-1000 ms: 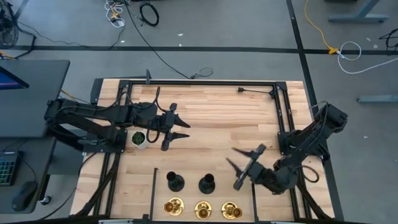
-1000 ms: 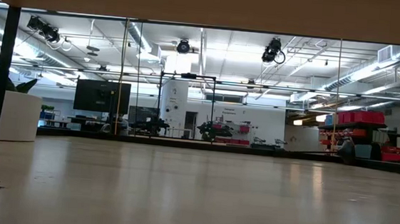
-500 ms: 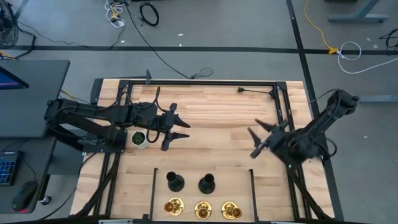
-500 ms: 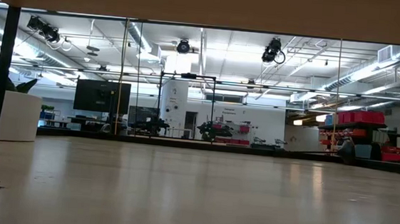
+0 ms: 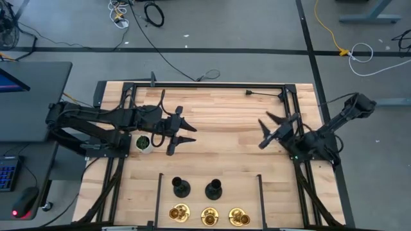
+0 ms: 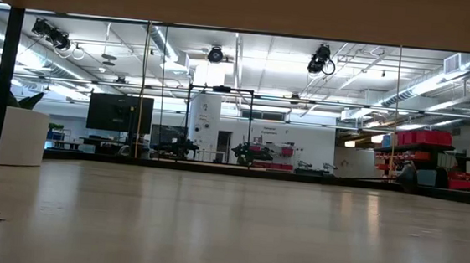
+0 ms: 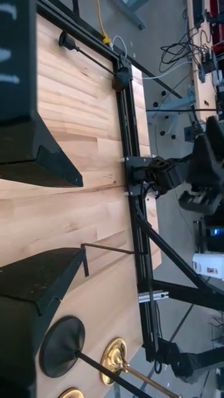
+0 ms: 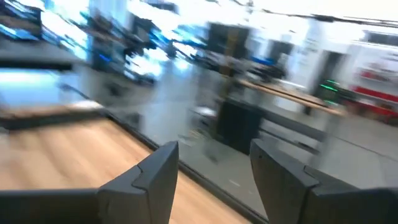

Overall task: Pick & Place candle stick holders
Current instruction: Put the black candlestick on the shelf

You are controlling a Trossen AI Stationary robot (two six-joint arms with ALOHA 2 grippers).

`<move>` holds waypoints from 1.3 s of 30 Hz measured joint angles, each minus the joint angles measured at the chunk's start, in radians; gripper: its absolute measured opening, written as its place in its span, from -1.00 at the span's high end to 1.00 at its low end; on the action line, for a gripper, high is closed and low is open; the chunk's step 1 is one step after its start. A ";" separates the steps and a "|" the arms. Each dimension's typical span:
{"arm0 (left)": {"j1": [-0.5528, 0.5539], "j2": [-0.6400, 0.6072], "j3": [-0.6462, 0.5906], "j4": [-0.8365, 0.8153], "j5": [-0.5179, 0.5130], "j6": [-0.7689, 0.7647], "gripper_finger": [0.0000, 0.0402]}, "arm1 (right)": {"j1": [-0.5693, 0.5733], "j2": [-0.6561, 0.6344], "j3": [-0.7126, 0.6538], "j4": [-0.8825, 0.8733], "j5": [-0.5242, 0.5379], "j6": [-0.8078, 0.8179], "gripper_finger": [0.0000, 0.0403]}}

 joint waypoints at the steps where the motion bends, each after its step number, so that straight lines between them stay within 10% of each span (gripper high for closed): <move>1: 0.000 0.000 0.000 0.001 -0.001 0.000 0.15 | -0.011 -0.001 -0.013 -0.020 -0.059 0.054 0.00; 11: 0.000 0.000 0.000 0.025 -0.002 0.000 0.15 | -0.372 -0.024 -0.039 -0.785 -0.403 0.663 0.00; 23: 0.000 0.015 0.001 0.005 -0.003 0.001 0.15 | -0.868 -0.067 0.114 -1.437 -0.841 0.884 0.00; 39: 0.000 0.014 0.001 0.015 -0.004 0.000 0.15 | -1.237 0.184 0.177 -1.507 -1.042 0.708 0.00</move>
